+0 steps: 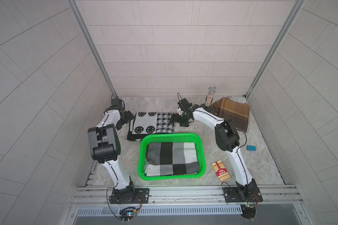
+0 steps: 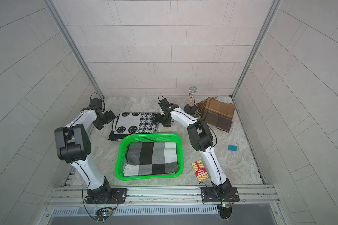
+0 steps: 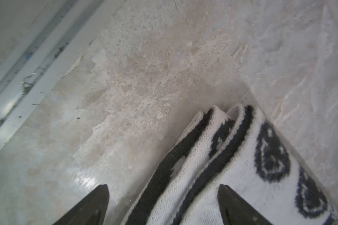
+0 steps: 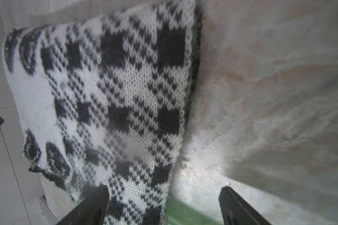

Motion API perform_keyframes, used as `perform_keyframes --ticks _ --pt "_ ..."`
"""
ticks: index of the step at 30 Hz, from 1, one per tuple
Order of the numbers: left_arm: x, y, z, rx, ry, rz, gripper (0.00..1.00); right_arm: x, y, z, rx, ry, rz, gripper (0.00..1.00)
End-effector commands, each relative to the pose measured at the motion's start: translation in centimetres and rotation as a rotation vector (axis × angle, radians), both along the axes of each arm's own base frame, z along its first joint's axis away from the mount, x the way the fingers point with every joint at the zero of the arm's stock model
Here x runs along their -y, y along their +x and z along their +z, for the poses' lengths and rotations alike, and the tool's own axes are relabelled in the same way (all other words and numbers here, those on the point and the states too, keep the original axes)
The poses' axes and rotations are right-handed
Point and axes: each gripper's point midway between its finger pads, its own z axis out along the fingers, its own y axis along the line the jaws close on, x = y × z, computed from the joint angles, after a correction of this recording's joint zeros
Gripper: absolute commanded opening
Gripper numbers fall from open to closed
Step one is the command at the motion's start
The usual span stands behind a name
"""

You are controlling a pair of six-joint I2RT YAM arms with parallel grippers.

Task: Put the folded scarf in the basket
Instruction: Pick up the scarf at the center of the board.

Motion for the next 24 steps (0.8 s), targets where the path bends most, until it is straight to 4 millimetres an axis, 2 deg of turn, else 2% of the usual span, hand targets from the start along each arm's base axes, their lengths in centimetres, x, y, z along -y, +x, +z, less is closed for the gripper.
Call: perform_keyframes --ticks 1,5,9,17,21,24 --pt "2.5 1.3 -2.1 -0.007 -0.147 -0.069 0.92 -0.3 -0.3 -0.6 -0.041 0.017 0.0 0.94" --pt "4.6 1.2 -3.8 0.013 -0.257 -0.073 0.88 -0.4 0.0 -1.0 -0.055 0.038 -0.005 0.95" --pt "6.2 0.0 -4.4 0.019 -0.322 -0.078 0.86 -0.2 0.1 -1.4 -0.072 0.043 -0.009 0.95" --pt "10.9 -2.2 -5.6 0.011 -0.408 -0.112 0.83 1.9 0.3 -1.2 -0.075 0.006 -0.016 0.93" --pt "11.2 -3.0 -5.9 -0.004 -0.406 -0.113 0.81 2.9 0.0 -1.4 -0.09 -0.027 -0.014 0.91" --pt "10.9 -3.5 -5.3 0.005 -0.383 -0.105 0.81 3.3 -0.3 -1.7 -0.098 -0.033 -0.013 0.9"
